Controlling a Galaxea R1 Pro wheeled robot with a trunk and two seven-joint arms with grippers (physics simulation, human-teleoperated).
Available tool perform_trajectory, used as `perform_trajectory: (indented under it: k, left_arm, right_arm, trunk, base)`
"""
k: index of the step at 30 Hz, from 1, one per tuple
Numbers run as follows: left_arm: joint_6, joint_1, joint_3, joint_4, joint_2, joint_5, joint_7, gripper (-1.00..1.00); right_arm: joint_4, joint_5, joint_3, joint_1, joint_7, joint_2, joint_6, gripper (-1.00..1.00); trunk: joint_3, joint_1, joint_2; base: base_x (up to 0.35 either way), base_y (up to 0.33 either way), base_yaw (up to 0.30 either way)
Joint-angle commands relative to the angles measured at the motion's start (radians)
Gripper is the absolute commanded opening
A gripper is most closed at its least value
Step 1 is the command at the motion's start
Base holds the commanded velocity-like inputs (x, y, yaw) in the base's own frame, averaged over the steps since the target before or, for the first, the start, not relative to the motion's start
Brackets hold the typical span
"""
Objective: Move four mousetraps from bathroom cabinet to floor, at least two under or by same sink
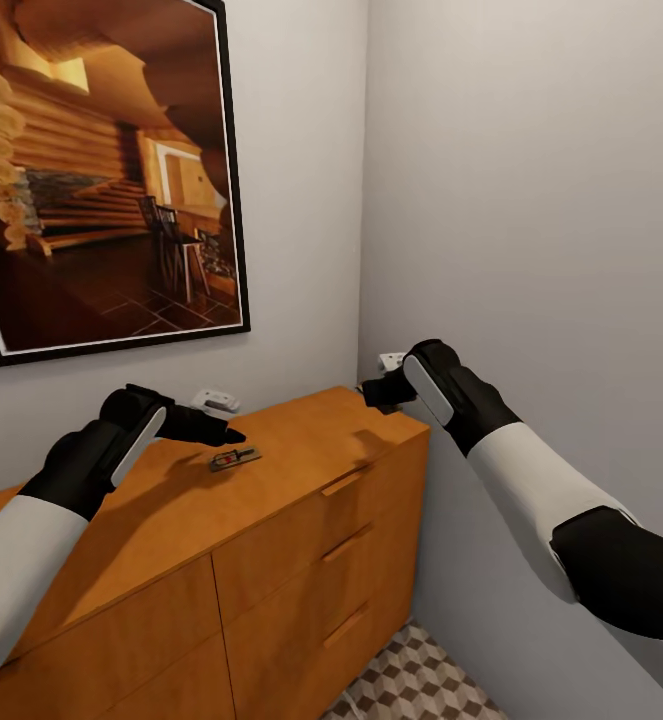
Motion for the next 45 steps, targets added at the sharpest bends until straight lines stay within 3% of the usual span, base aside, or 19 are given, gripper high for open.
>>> perform_trajectory:
  k: [1,30,44,45]
  left_arm:
    - [0.004,-0.001,-0.001,-0.001,0.001,0.004,0.001,1.0]
    - [0.004,-0.019,-0.002,0.014,0.001,0.021,-0.007,1.0]
    - [0.004,-0.065,-0.071,0.093,-0.002,0.015,-0.012,1.0]
    - [0.004,-0.066,-0.115,0.093,-0.003,0.015,-0.012,1.0]
  right_arm:
    - [0.0,-0.006,0.002,-0.001,-0.004,-0.003,0.003,-1.0]
    - [-0.031,0.0,0.002,-0.001,-0.013,-0.012,0.003,-1.0]
    - [-0.031,0.0,0.002,-0.001,-0.013,-0.011,0.003,-1.0]
    - [-0.031,0.0,0.002,-0.001,-0.013,-0.011,0.003,-1.0]
  trunk:
    - [-0.001,0.0,-0.001]
    - [-0.001,0.0,-0.001]
    - [-0.001,0.0,-0.001]
    - [-0.001,0.0,-0.001]
  base:
    - [0.0,0.0,0.0]
    - [0.0,0.0,0.0]
    - [0.0,0.0,0.0]
    - [0.0,0.0,0.0]
